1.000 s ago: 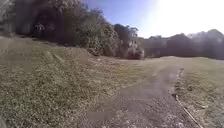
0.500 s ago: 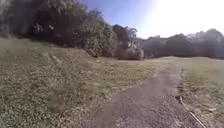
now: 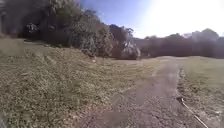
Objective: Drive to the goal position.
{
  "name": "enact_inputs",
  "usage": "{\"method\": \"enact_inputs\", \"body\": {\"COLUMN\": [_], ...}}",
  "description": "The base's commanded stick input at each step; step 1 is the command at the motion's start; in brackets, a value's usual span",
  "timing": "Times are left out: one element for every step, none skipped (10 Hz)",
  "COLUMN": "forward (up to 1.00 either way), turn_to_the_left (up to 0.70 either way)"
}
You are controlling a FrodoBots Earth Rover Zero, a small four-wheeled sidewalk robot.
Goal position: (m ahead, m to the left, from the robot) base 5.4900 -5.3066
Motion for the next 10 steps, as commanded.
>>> {"method": "enact_inputs", "body": {"forward": [0.30,0.30,0.30,0.30,0.30,0.30,0.30,0.30,0.30,0.30], "turn_to_the_left": [0.00,0.00,0.00,0.00,0.00,0.00,0.00,0.00,0.00,0.00]}}
